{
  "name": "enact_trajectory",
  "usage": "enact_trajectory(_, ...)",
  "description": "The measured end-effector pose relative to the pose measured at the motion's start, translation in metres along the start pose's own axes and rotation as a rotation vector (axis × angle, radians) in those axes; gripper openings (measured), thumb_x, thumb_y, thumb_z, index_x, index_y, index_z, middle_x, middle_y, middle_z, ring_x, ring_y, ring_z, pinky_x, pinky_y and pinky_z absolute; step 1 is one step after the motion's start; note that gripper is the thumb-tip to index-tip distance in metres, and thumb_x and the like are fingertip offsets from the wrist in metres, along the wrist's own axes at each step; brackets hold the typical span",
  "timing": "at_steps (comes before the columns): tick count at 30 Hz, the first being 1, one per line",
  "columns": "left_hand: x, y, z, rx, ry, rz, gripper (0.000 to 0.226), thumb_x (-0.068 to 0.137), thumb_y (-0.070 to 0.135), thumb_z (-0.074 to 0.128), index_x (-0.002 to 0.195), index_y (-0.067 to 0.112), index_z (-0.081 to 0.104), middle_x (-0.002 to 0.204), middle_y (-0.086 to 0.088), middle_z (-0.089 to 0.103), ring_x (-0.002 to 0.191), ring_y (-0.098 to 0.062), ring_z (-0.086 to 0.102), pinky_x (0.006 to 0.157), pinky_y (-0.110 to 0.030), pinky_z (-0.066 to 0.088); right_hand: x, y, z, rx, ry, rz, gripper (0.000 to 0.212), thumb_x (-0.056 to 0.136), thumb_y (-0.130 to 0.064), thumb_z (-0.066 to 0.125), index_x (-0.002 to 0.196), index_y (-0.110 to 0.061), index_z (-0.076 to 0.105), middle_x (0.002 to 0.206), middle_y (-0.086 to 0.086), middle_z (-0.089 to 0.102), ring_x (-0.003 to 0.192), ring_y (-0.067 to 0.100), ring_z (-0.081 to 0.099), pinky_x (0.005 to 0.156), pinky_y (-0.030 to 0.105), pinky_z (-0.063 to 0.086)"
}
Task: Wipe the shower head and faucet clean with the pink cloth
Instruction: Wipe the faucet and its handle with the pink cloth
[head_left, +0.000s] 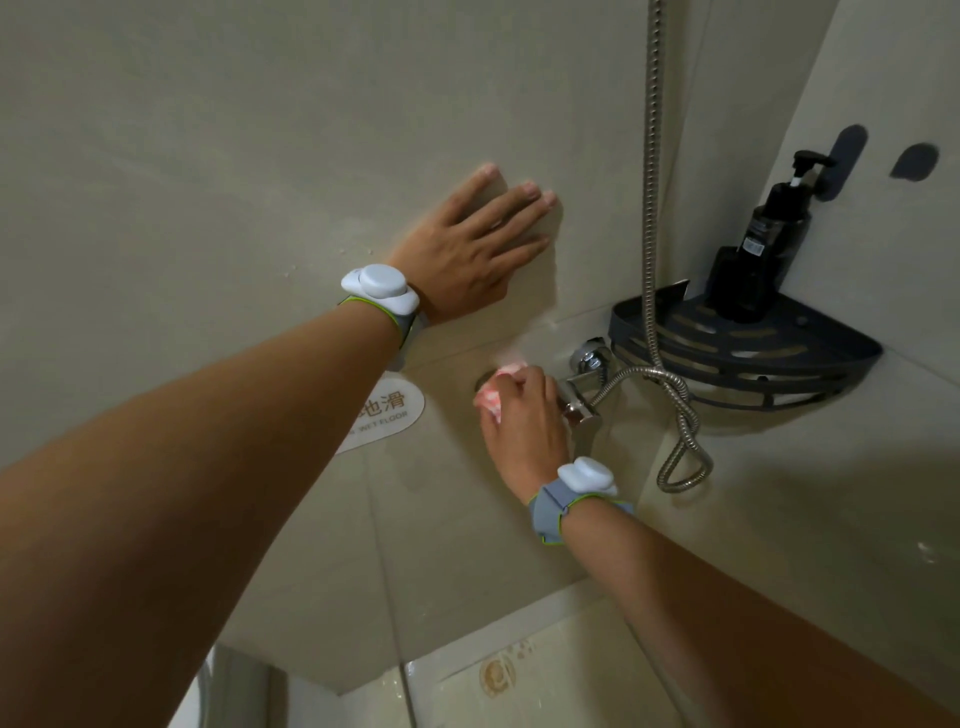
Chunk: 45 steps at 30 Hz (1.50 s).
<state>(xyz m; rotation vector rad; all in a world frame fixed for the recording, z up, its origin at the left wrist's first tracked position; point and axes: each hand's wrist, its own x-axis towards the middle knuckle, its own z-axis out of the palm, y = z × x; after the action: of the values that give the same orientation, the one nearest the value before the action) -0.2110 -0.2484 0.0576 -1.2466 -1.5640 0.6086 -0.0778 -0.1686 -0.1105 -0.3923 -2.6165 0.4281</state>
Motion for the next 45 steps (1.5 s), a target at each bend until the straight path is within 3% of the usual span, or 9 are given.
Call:
enact_trajectory(3, -0.001, -0.001, 0.001, 0.002, 0.011, -0.002, 0.05, 0.099, 0.029, 0.045, 0.147, 0.02, 0.055, 0.165, -0.012, 0.037, 0.152, -0.033, 0.038, 0.123, -0.061, 0.027, -0.005, 0.003, 0.003, -0.036, 0.071, -0.08, 0.029, 0.091, -0.029, 0.05, 0.107, -0.012, 0.067, 0.127, 0.013, 0.056, 0.114, 0.032, 0.053, 0.087, 0.036, 0.049)
enact_trajectory(9, -0.001, 0.0, 0.004, -0.003, 0.031, -0.017, 0.048, 0.1, 0.029, 0.045, 0.146, 0.021, 0.057, 0.165, -0.011, 0.038, 0.152, -0.032, 0.038, 0.123, -0.061, 0.032, 0.012, 0.021, -0.01, -0.166, -0.107, -0.228, 0.036, 0.086, -0.008, 0.057, 0.12, -0.019, 0.062, 0.12, 0.007, 0.054, 0.115, 0.03, 0.05, 0.086, 0.039, 0.049)
enact_trajectory(13, -0.002, 0.001, 0.006, -0.014, 0.014, -0.02, 0.049, 0.101, 0.029, 0.043, 0.148, 0.021, 0.054, 0.166, -0.011, 0.036, 0.153, -0.032, 0.036, 0.124, -0.061, 0.03, 0.031, 0.031, -0.024, -0.189, -0.157, -0.202, 0.03, 0.094, -0.007, 0.05, 0.119, -0.011, 0.065, 0.118, 0.011, 0.056, 0.116, 0.03, 0.052, 0.089, 0.039, 0.051)
enact_trajectory(18, -0.001, 0.0, 0.005, -0.026, 0.004, -0.021, 0.049, 0.101, 0.028, 0.042, 0.148, 0.02, 0.054, 0.167, -0.011, 0.035, 0.154, -0.032, 0.035, 0.124, -0.061, 0.029, 0.032, 0.028, -0.028, -0.177, -0.202, -0.2, 0.029, 0.091, -0.009, 0.058, 0.119, -0.012, 0.066, 0.117, 0.01, 0.057, 0.116, 0.028, 0.053, 0.09, 0.038, 0.052)
enact_trajectory(22, -0.001, 0.0, 0.003, -0.024, -0.016, -0.016, 0.049, 0.102, 0.029, 0.041, 0.149, 0.021, 0.053, 0.168, -0.011, 0.033, 0.154, -0.032, 0.034, 0.124, -0.061, 0.028, 0.02, 0.013, -0.024, -0.05, -0.193, -0.266, 0.025, 0.088, -0.013, 0.054, 0.109, -0.009, 0.066, 0.113, 0.012, 0.056, 0.11, 0.03, 0.056, 0.083, 0.042, 0.053)
enact_trajectory(29, -0.003, 0.0, 0.004, -0.017, -0.013, -0.018, 0.051, 0.101, 0.03, 0.044, 0.15, 0.02, 0.052, 0.168, -0.012, 0.032, 0.155, -0.032, 0.033, 0.124, -0.061, 0.029, 0.029, 0.025, -0.028, 0.215, -0.216, -0.083, 0.02, 0.089, -0.017, 0.064, 0.106, -0.016, 0.074, 0.106, 0.012, 0.061, 0.093, 0.032, 0.067, 0.078, 0.034, 0.054)
enact_trajectory(35, -0.002, 0.001, 0.008, -0.006, 0.005, -0.022, 0.051, 0.101, 0.03, 0.043, 0.15, 0.022, 0.052, 0.168, -0.011, 0.033, 0.155, -0.031, 0.034, 0.125, -0.06, 0.027, 0.029, 0.058, -0.042, 0.015, -0.142, -0.1, 0.024, 0.093, -0.013, 0.056, 0.111, -0.012, 0.071, 0.115, 0.014, 0.057, 0.097, 0.035, 0.066, 0.08, 0.038, 0.055)
enact_trajectory(40, -0.002, 0.001, 0.005, -0.007, 0.003, -0.02, 0.05, 0.101, 0.03, 0.043, 0.149, 0.022, 0.054, 0.167, -0.01, 0.034, 0.154, -0.031, 0.035, 0.125, -0.06, 0.027, 0.031, 0.088, -0.052, 0.033, -0.105, 0.127, 0.029, 0.095, -0.019, 0.055, 0.119, -0.014, 0.07, 0.119, 0.018, 0.062, 0.104, 0.037, 0.065, 0.084, 0.036, 0.051)
enact_trajectory(45, -0.002, 0.001, 0.006, -0.023, -0.009, -0.021, 0.049, 0.102, 0.029, 0.04, 0.149, 0.021, 0.053, 0.168, -0.011, 0.032, 0.155, -0.031, 0.032, 0.125, -0.06, 0.027, 0.015, 0.088, -0.053, 0.156, -0.065, 0.125, 0.024, 0.092, -0.019, 0.06, 0.112, -0.011, 0.071, 0.113, 0.018, 0.061, 0.102, 0.038, 0.063, 0.086, 0.04, 0.052)
